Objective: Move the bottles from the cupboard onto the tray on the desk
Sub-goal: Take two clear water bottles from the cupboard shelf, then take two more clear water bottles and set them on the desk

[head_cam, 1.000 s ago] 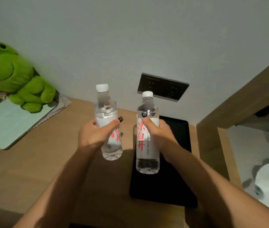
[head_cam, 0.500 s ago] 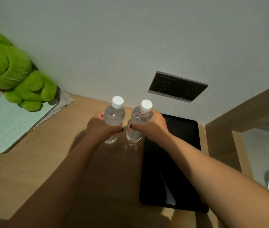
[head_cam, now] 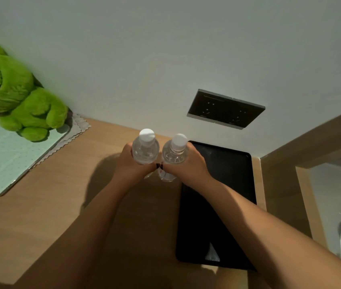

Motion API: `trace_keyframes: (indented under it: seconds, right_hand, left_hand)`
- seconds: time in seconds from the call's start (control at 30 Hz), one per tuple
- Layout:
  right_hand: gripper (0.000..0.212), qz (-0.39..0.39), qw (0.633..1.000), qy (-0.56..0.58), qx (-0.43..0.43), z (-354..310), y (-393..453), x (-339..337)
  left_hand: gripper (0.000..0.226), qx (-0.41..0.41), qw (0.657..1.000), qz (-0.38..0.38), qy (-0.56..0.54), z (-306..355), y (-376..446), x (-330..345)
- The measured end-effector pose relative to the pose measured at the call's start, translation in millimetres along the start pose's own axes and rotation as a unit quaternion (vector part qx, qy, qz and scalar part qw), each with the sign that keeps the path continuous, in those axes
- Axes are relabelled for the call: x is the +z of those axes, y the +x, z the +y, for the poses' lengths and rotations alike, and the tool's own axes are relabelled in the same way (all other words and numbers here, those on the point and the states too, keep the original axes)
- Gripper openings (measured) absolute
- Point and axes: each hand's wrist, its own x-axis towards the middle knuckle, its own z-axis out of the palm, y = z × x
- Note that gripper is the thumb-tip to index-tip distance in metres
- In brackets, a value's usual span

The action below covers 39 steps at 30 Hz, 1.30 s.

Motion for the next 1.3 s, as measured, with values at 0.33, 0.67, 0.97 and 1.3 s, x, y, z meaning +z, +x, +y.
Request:
trace_keyframes:
  seconds: [0.33, 0.67, 0.97, 1.3]
  right_hand:
    - [0.041, -0.077, 0.997, 0.017, -0.001, -4.4, -9.9, -18.9]
    - [0.065, 0.025, 0.992, -0.127, -0.013, -17.1, -50.0, -71.6]
    - [0.069, 0.136, 0.966, -0.217, -0.027, -14.7, -95.1, -117.7]
    - [0.073, 0.155, 0.958, -0.226, 0.084, 47.8, -140.8, -130.3]
  left_hand:
    - [0.093, 0.059, 0.996, -0.023, -0.056, 23.1, -6.4, -16.9]
    - [0.055, 0.198, 0.980, -0.003, -0.028, 94.5, -29.4, -33.6]
    - [0.064, 0.308, 0.936, -0.087, 0.150, 140.1, -74.8, 5.2]
    - [0.060, 0.344, 0.891, -0.163, 0.248, 120.7, -104.9, 80.0]
